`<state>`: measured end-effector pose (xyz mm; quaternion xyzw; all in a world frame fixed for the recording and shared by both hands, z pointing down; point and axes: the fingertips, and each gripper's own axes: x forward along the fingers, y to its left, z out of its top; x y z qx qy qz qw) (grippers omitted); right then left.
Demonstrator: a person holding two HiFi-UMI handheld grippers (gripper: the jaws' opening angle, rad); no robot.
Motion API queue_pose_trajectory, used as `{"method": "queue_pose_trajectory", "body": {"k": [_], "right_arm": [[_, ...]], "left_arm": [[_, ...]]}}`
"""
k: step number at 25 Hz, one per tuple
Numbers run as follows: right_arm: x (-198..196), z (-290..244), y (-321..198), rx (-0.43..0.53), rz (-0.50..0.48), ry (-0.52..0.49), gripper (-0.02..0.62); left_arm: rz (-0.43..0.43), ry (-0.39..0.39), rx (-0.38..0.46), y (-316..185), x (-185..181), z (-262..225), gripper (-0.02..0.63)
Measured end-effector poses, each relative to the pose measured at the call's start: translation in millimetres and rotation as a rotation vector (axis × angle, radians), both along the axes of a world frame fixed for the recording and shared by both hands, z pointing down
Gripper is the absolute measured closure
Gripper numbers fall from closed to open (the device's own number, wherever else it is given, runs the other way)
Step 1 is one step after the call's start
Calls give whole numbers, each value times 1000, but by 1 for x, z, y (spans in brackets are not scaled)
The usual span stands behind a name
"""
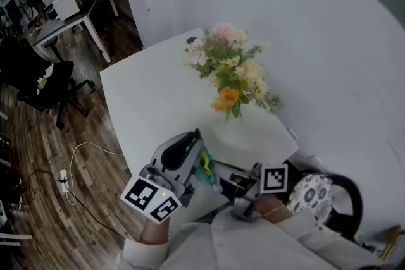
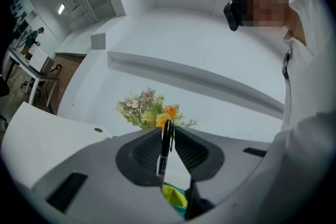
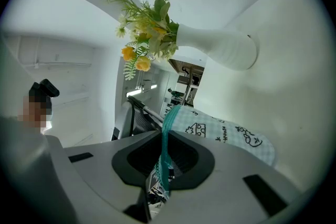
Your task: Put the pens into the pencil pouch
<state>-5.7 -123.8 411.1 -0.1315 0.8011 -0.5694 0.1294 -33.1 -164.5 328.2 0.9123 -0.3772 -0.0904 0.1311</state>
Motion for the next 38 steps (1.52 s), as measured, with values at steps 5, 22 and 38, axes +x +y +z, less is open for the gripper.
{"method": "queue_pose_trajectory", "body": {"k": [5,22,38], "right_arm": [[0,0,1,-2,2,0,555],[8,-4,-4,53,19,48,555],[48,-20,-30,190,93,192,555]], "left_arm": [[8,-20,9,5,1,-1,545],[-5,-72,-34,7,-4,17,545],[-6,-104,-111,15,-13,38,545]]}}
